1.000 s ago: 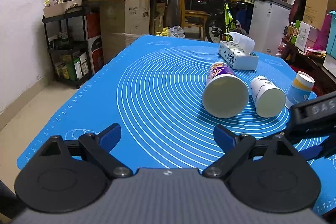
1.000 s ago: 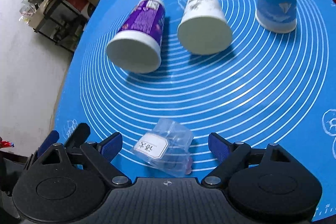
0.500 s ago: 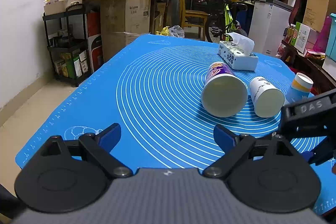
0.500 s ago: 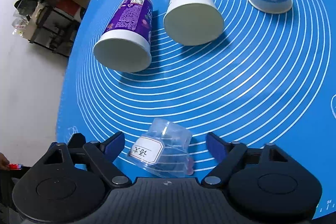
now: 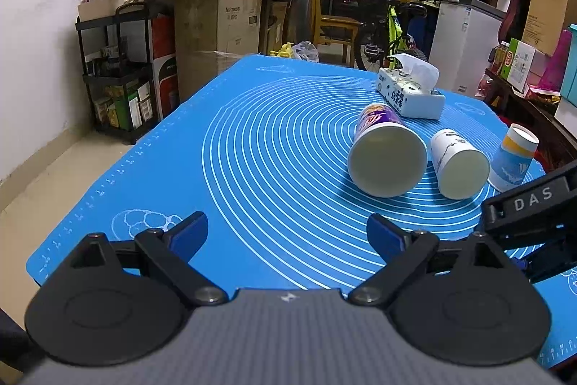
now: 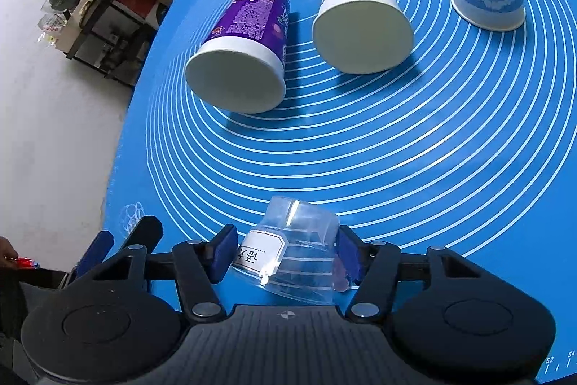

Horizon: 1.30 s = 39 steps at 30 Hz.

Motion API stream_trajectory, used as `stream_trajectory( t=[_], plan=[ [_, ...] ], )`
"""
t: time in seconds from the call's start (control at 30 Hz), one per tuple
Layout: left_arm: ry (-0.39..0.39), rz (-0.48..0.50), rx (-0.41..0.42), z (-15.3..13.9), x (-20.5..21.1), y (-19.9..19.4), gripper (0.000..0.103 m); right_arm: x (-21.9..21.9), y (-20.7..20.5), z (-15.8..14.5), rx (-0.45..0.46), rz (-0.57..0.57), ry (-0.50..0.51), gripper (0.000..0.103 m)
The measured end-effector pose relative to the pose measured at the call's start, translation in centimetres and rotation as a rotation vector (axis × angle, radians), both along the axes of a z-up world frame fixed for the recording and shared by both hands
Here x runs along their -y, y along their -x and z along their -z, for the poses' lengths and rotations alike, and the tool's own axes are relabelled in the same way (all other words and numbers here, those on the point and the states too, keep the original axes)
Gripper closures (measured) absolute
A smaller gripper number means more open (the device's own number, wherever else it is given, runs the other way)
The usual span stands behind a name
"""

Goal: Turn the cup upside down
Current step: 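Rotate the clear cup with the right gripper so its rim faces down, then lower the clear cup rim-down onto the mat and open the right gripper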

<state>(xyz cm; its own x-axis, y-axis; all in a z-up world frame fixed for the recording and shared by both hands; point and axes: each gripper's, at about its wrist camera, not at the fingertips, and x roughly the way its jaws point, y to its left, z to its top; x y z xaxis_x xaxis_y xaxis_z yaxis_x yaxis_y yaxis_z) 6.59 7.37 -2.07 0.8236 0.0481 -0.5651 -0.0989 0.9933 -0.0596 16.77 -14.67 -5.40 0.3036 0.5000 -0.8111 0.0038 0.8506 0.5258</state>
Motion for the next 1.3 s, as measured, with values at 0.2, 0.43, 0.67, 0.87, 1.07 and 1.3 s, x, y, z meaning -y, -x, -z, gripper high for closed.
stream_trajectory(
  t=[0.2,0.43,0.67,0.87,1.07,1.3],
  plan=[
    [0.000,0.003,0.004,0.1,0.0,0.1,0.009,1.1,0.7,-1.3,0.092,0.011,0.032,0.041],
    [-0.006,0.007,-0.004,0.4,0.5,0.1,0.009,2.5,1.1,-0.9,0.293,0.024,0.145,0.040],
    [-0.022,0.021,-0.001,0.2,0.8,0.1,0.009,1.6,2.5,-1.4,0.492,-0.016,0.236,0.041],
    [-0.024,0.025,-0.014,0.4,1.1,0.0,0.009,1.3,4.3,-1.5,0.684,-0.013,0.381,0.041],
    [-0.032,0.032,-0.018,0.5,1.3,0.2,0.009,1.4,5.9,-0.1,0.729,-0.043,0.447,0.041],
    [-0.032,0.036,-0.021,0.7,1.5,0.4,0.009,1.9,7.7,-0.1,0.702,-0.053,0.451,0.041]
  ],
)
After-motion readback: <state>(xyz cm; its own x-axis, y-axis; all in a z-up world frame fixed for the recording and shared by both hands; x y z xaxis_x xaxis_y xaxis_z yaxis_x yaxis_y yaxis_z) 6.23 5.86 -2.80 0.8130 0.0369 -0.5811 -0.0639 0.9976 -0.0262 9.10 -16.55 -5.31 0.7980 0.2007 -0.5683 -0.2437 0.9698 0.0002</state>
